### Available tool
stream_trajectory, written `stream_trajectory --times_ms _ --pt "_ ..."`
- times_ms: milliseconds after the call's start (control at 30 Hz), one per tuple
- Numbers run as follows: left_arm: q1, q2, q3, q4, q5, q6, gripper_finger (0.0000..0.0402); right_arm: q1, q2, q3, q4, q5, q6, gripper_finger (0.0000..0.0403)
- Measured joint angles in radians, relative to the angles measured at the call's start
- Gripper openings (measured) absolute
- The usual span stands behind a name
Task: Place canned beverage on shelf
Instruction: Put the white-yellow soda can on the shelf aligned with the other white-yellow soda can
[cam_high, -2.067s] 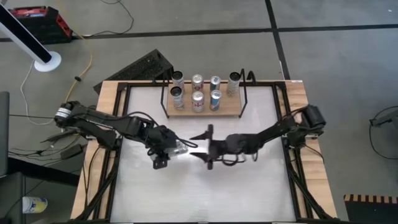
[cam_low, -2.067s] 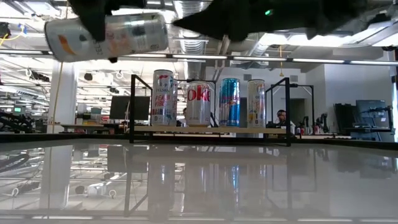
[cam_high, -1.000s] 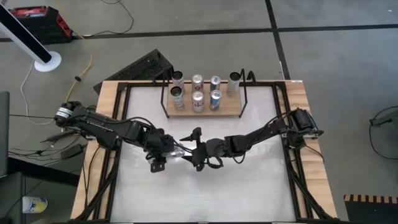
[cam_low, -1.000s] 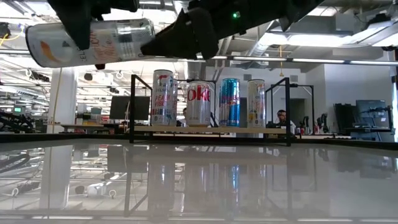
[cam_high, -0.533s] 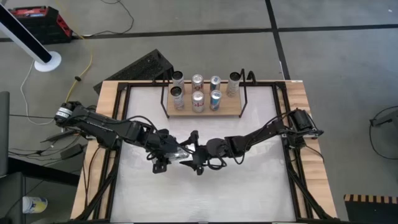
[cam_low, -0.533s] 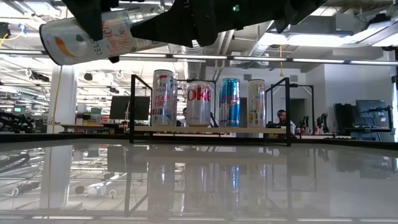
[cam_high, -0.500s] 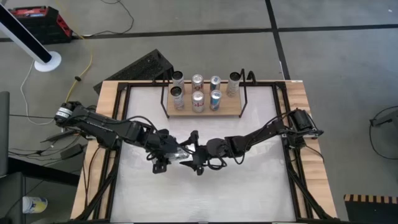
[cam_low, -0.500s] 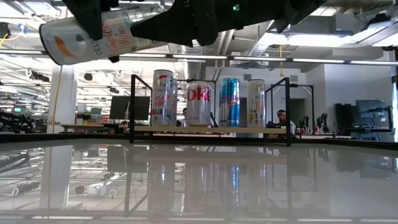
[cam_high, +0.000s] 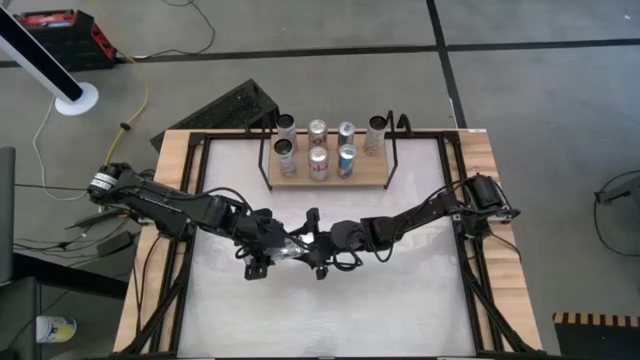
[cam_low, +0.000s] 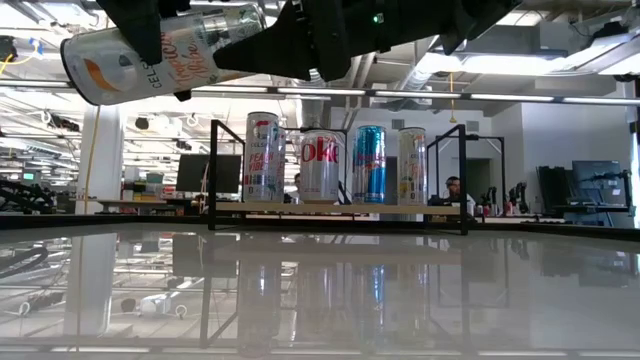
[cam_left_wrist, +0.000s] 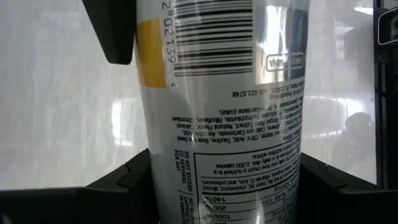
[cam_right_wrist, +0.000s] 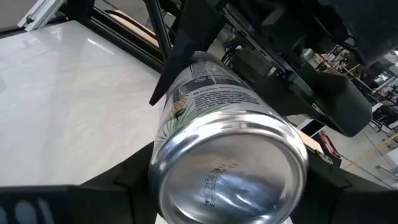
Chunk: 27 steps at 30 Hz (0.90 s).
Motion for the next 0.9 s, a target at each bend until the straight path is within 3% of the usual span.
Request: stream_trajectory --times_ms 100,333,533,733,900 --pt "0.0 0.0 0.0 0.0 -0.002 -0.001 0.0234 0.0 0.0 0.0 -0.006 0.0 -0.004 0.0282" --pt "0.012 -0.007 0.008 -0.019 -0.037 -0.025 0.0311 0.002 0.007 -0.006 -0.073 0.0 -0.026 0.0282" --pt "0.033 -0.077 0.085 -0.176 -0.081 -0.018 0.0318 -0.034 -0.015 -0.036 -0.063 0.0 -0.005 0.0282" --pt "-0.04 -0.278 0.034 -0.185 -0.335 -0.069 0.0316 -0.102 -0.09 -0.207 0.142 -0.027 0.069 0.0282" --pt "-0.145 -0.482 -0.173 0.104 -0.6 -0.089 0.0317 -0.159 -0.182 -0.396 0.526 -0.125 0.205 0.0282"
